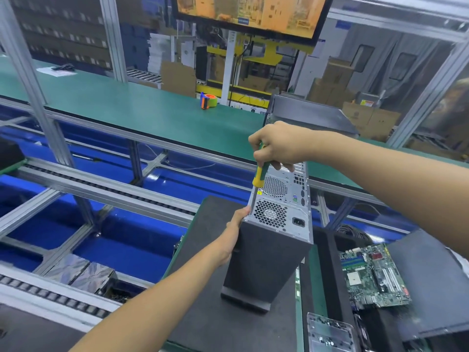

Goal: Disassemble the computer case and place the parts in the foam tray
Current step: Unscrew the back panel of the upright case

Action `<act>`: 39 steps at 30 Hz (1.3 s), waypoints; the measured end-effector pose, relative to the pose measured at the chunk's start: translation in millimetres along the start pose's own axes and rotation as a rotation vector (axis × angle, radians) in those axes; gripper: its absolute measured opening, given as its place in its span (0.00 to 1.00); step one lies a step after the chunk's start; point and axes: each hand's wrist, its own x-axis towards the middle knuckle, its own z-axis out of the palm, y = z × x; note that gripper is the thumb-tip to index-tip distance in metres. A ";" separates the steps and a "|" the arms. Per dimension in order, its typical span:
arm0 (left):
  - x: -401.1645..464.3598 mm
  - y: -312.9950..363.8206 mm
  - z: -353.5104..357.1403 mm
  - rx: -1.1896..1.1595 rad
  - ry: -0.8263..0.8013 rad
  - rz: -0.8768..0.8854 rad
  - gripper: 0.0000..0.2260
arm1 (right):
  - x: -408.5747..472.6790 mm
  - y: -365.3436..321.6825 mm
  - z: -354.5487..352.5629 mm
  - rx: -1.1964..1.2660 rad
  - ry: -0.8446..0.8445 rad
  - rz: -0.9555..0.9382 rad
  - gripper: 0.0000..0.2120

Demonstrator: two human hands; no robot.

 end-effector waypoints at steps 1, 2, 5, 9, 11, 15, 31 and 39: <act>0.5 -0.6 -0.8 0.004 -0.005 0.007 0.55 | 0.5 -0.9 0.7 0.015 0.002 0.033 0.08; 1.1 -1.5 -1.5 0.005 -0.013 0.011 0.55 | 0.7 -1.7 0.8 0.020 0.005 0.067 0.09; 2.3 -2.2 -2.3 0.009 -0.036 -0.012 0.49 | 2.7 -6.0 -5.4 -0.020 -0.047 0.200 0.11; 2.9 -3.4 -3.5 0.011 -0.018 -0.040 0.46 | 3.6 -13.1 -15.2 -0.138 -0.176 0.319 0.16; 2.6 -3.4 -3.2 0.014 -0.014 -0.042 0.44 | 1.4 -15.4 -15.7 -0.150 -0.175 0.203 0.12; 2.8 -3.8 -3.0 0.014 -0.002 -0.026 0.39 | -1.4 -25.1 -17.6 -0.183 -0.257 -0.035 0.04; 1.4 -0.9 -5.2 0.074 -0.019 -0.016 0.37 | 13.3 -46.0 -23.1 -0.196 -0.400 0.086 0.08; -0.2 -1.0 -6.3 0.129 -0.016 -0.013 0.33 | -10.9 -29.5 -22.9 -0.379 -0.403 -0.203 0.17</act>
